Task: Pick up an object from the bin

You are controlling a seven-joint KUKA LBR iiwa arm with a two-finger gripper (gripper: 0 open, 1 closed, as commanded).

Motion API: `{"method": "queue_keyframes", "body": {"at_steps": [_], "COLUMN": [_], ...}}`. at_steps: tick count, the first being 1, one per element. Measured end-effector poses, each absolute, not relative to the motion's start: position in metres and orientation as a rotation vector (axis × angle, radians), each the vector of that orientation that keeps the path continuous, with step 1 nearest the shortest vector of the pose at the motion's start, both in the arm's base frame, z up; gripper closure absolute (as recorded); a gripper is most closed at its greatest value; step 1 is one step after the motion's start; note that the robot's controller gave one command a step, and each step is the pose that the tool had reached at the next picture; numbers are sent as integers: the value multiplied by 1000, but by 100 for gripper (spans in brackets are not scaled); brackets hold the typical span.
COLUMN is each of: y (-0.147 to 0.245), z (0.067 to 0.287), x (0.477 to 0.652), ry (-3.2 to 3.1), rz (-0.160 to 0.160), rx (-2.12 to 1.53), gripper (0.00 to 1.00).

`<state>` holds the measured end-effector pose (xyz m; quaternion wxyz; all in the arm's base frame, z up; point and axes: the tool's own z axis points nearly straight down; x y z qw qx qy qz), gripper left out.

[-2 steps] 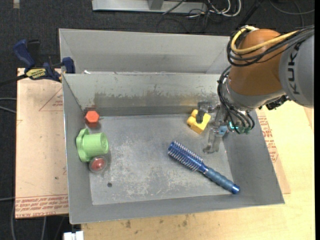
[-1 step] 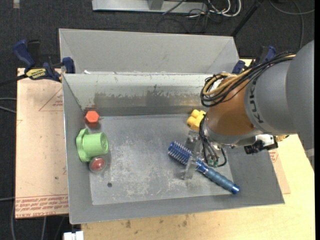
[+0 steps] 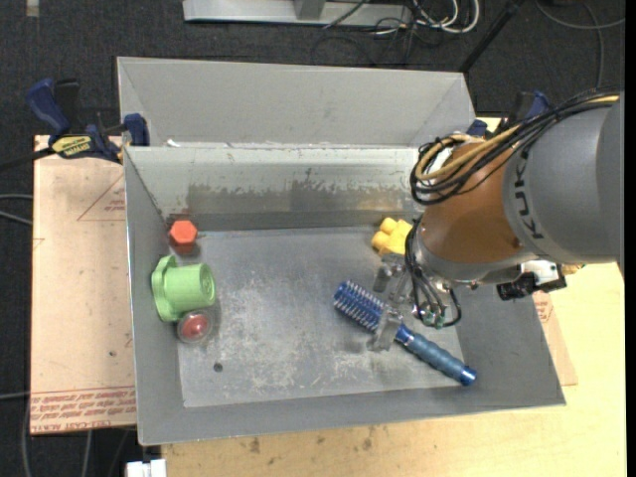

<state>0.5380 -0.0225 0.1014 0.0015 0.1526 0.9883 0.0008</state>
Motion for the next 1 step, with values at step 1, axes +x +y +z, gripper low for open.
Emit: {"method": "queue_keyframes", "body": {"at_steps": [1], "y": [-18], "z": [106], "x": [544], "ry": [3083], "rz": [3], "rx": [599], "gripper": [0]}}
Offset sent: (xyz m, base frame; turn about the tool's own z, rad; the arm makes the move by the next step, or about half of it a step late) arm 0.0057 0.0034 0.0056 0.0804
